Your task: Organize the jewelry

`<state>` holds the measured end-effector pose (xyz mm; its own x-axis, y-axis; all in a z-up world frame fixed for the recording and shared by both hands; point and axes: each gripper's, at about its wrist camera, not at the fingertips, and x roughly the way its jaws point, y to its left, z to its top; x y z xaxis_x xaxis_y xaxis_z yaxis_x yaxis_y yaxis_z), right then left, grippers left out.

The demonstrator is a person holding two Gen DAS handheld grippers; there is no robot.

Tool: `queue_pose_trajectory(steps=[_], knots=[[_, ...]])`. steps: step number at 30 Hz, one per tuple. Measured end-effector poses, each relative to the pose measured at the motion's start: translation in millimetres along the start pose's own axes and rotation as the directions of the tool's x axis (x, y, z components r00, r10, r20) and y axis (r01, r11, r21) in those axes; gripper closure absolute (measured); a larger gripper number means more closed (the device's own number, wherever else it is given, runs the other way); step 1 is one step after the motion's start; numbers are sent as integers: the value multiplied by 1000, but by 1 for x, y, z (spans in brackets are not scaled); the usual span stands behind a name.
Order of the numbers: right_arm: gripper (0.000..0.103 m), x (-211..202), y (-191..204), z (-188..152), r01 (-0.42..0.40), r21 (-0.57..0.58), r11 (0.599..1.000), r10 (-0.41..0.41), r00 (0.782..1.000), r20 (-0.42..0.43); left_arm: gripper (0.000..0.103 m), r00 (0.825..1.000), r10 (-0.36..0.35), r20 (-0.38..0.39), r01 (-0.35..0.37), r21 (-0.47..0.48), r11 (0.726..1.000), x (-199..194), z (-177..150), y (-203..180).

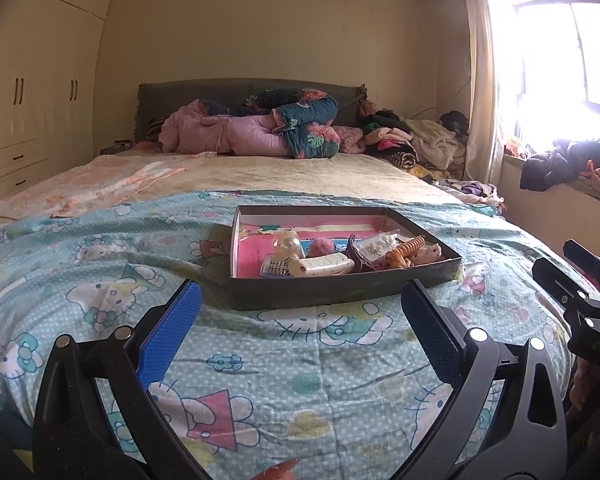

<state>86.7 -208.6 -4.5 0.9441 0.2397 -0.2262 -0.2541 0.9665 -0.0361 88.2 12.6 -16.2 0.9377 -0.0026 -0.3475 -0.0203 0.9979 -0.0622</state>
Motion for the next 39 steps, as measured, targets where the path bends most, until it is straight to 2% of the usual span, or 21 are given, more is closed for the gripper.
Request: queue_pose_trajectory(steps=[3, 5, 11, 39], knots=[[6, -4, 2, -4, 2, 16, 1000, -2, 1000, 28, 11, 1000, 13, 10, -13, 6, 1000, 2, -4, 0], [6, -3, 5, -9, 6, 19, 1000, -6, 1000, 19, 11, 999, 33, 14, -33, 28, 999, 5, -10, -2], [6, 5, 10, -21, -6, 12, 1000, 6, 1000, -21, 11, 1000, 31, 1, -31, 31, 999, 9, -13, -2], [6, 6, 9, -22, -2, 29, 1000, 2, 1000, -21, 11, 1000, 25, 2, -25, 20, 1000, 8, -13, -2]])
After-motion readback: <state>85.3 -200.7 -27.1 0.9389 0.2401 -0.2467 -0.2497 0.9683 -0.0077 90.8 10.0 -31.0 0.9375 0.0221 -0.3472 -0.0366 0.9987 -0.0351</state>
